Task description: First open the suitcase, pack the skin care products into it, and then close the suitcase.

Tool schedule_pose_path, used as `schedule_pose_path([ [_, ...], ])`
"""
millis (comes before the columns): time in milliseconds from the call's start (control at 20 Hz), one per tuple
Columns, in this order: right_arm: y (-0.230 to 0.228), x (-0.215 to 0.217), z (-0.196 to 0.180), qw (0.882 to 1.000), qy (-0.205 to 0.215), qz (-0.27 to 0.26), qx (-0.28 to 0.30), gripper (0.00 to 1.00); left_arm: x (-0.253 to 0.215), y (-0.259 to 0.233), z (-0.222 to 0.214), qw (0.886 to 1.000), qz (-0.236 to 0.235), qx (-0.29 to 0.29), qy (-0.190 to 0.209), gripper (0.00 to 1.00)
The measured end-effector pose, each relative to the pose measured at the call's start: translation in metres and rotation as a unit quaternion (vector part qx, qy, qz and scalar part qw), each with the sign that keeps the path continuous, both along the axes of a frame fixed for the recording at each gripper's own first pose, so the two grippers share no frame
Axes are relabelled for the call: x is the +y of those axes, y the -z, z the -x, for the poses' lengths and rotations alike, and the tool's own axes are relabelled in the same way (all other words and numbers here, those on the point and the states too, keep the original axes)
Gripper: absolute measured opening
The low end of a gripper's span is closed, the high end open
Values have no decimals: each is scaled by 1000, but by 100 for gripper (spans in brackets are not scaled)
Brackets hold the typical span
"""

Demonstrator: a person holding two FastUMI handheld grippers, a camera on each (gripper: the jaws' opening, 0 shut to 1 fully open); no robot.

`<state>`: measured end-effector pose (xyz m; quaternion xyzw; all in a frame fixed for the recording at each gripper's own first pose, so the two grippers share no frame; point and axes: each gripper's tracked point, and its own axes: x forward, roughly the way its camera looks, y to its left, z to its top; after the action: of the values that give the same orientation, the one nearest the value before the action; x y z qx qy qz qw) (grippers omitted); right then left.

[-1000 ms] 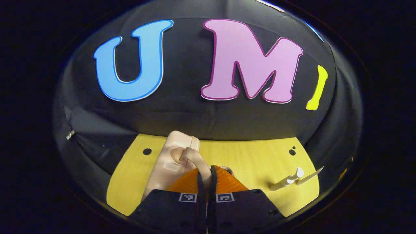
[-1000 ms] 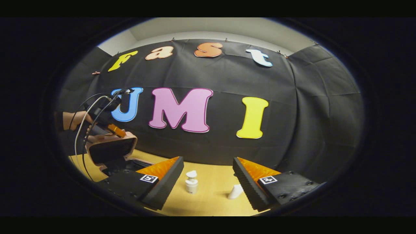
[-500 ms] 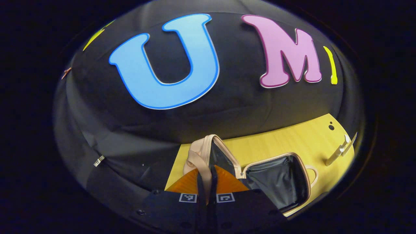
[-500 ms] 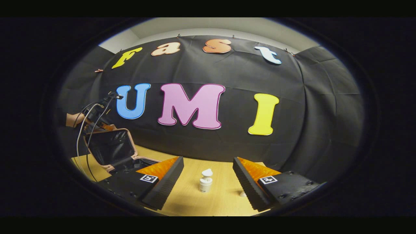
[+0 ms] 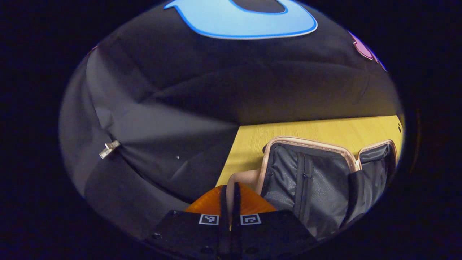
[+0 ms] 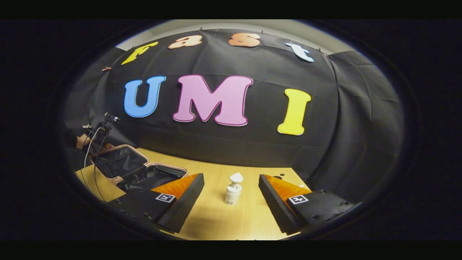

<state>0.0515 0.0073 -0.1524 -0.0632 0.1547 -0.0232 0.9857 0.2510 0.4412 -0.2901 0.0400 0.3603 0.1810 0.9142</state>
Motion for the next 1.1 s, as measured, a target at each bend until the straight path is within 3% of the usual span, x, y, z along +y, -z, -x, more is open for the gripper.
schedule_pose_path([
  [200, 16, 3, 0, 1000, -1, 7, 4, 97, -3, 39, 2, 999, 37, -7, -14, 7],
  [350, 17, 4, 0, 1000, -2, 2, 2, 97, 9, 44, 3, 1000, -2, 5, -7, 8],
  [400, 17, 3, 0, 1000, -3, 2, -2, 97, 14, 43, 9, 1000, -11, 17, -12, 13],
  [550, 14, 0, 3, 1000, -5, 3, -6, 97, 20, 12, 21, 999, -26, -6, -23, 65],
  [600, 10, -3, 3, 1000, -5, 0, -12, 99, 20, -4, 22, 999, -28, -30, -25, 76],
  [650, 7, -7, 3, 1000, -3, 0, -16, 97, 15, -30, 26, 998, -33, -55, -28, 98],
  [750, 0, -19, 2, 1000, 4, 0, -25, 97, -1, -78, 34, 992, -49, -111, -21, 98],
  [950, -3, -49, 3, 999, 24, -1, -31, 97, -94, -171, 60, 975, -33, -220, 22, 98],
  [1100, -1, -74, 5, 999, 43, 3, -32, 97, -188, -186, 74, 961, -4, -271, 49, 98],
])
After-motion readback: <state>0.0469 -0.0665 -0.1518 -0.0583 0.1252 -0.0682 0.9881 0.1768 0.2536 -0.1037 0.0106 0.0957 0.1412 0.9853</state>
